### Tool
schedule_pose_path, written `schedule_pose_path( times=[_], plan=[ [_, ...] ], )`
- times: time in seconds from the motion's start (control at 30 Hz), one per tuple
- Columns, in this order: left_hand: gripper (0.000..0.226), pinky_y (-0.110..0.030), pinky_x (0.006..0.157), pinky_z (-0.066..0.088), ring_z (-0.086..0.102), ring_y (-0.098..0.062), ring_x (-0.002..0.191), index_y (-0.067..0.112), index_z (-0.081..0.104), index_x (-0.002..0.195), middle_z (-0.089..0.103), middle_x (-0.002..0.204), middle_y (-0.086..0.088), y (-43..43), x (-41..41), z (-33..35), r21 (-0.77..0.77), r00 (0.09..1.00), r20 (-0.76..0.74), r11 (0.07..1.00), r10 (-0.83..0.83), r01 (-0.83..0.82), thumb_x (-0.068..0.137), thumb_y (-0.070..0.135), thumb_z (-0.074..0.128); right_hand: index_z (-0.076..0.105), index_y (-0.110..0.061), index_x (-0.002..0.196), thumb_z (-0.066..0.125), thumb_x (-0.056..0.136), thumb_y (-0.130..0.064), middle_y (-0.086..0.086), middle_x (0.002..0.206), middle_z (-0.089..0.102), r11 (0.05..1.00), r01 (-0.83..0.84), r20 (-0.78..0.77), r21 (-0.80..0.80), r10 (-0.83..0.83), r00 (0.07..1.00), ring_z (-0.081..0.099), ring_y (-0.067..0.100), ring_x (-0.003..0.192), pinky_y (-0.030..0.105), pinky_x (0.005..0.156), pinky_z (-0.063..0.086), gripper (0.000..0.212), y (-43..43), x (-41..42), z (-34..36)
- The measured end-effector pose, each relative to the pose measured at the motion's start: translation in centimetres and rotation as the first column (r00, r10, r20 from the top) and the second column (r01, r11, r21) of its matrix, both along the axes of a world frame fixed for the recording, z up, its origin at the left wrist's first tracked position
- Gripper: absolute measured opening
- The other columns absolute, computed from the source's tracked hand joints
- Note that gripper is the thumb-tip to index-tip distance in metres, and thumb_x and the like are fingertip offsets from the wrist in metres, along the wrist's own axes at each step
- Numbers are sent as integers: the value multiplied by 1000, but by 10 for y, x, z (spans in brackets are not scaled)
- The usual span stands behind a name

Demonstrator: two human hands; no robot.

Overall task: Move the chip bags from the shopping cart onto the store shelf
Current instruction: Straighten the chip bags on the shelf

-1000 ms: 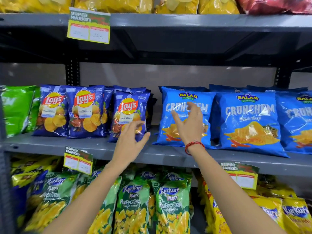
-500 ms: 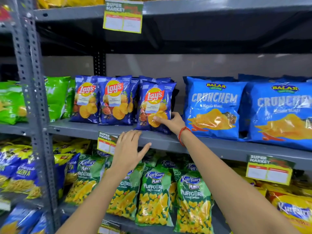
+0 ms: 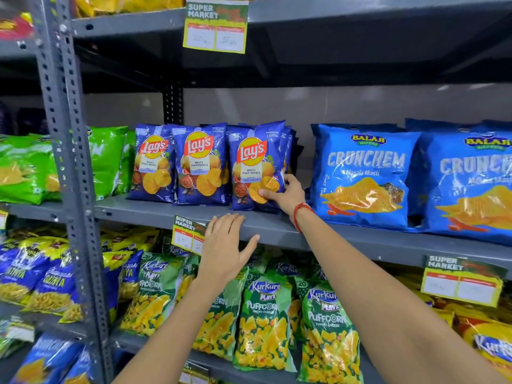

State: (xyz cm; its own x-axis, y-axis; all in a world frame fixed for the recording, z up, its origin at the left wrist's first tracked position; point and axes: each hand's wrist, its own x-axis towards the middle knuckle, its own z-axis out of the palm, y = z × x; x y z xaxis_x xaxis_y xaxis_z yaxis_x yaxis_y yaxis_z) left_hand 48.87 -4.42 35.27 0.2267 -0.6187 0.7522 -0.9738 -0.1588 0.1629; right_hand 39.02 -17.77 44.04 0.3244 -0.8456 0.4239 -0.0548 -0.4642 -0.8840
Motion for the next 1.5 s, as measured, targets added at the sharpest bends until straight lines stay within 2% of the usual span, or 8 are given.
schedule_pose_path(
  times=[0.2, 0.57, 0.67, 0.97, 1.1, 1.27, 1.4, 1.5],
  plan=[
    [62, -41, 110, 25, 53, -26, 118, 7, 58, 122, 62, 121, -9, -2, 1, -3, -29, 1000, -12, 1000, -8, 8, 88, 54, 36, 51, -7, 126, 84, 68, -16, 12, 124, 64, 1000, 1, -41, -12, -2, 999, 58, 27, 116, 35, 102, 44, 67, -1, 8, -2],
    [63, -42, 111, 26, 52, -26, 119, 7, 56, 124, 61, 123, -9, -3, 3, -5, -42, 1000, 5, 999, -21, 21, 88, 54, 35, 51, -9, 128, 84, 68, -30, 12, 128, 62, 999, -16, -112, 46, 21, 993, 56, 30, 121, 43, 105, 44, 72, -4, 9, -5],
    [64, -43, 110, 27, 52, -26, 119, 7, 56, 123, 61, 123, -9, -2, 5, -5, -43, 999, 21, 999, -26, 27, 88, 55, 34, 49, -8, 128, 83, 70, -31, 11, 128, 61, 999, -1, -94, 54, 6, 996, 56, 27, 120, 32, 99, 43, 72, 1, 5, -4],
    [58, -39, 95, 39, 51, -23, 115, 10, 55, 123, 59, 122, -6, -19, -24, 22, -214, 959, -150, 955, -240, 206, 87, 52, 38, 50, -11, 124, 72, 80, -36, 3, 100, 57, 941, 180, -10, -288, -191, 981, 59, 21, 92, 28, 77, 47, 55, 18, -66, 20],
    [49, -29, 92, 40, 51, -15, 111, 13, 52, 126, 54, 117, 2, -47, -64, 55, -316, 823, -326, 874, -465, 369, 90, 46, 51, 56, -12, 111, 66, 84, -41, 0, 100, 60, 874, 360, 195, -325, -311, 930, 58, 20, 95, 23, 78, 47, 40, 12, -120, 29],
    [61, -35, 100, 39, 49, -15, 111, 17, 42, 134, 51, 126, -1, -97, -99, 88, -267, 455, -714, 807, -532, 526, 87, 54, 52, 51, -9, 123, 58, 88, -48, 11, 123, 55, 734, 596, 217, -326, -556, 803, 46, 27, 118, 30, 95, 34, 53, -17, -174, 21],
    [72, -49, 102, 42, 60, -26, 110, 22, 60, 113, 65, 119, -3, -138, -105, 97, -304, 202, -856, 778, -476, 549, 70, 78, 45, 39, -12, 138, 45, 92, -55, 17, 132, 50, 815, 563, 180, -133, -539, 823, 47, 32, 123, 39, 98, 38, 63, -39, -188, 14],
    [92, -42, 104, 40, 57, -23, 115, 22, 53, 126, 59, 129, 0, -157, -110, 102, -305, 155, -880, 784, -449, 541, 62, 87, 42, 27, -18, 147, 32, 92, -62, 18, 134, 53, 877, 480, 119, 19, -478, 870, 51, 35, 122, 41, 93, 39, 71, -46, -187, 14]
  ],
)
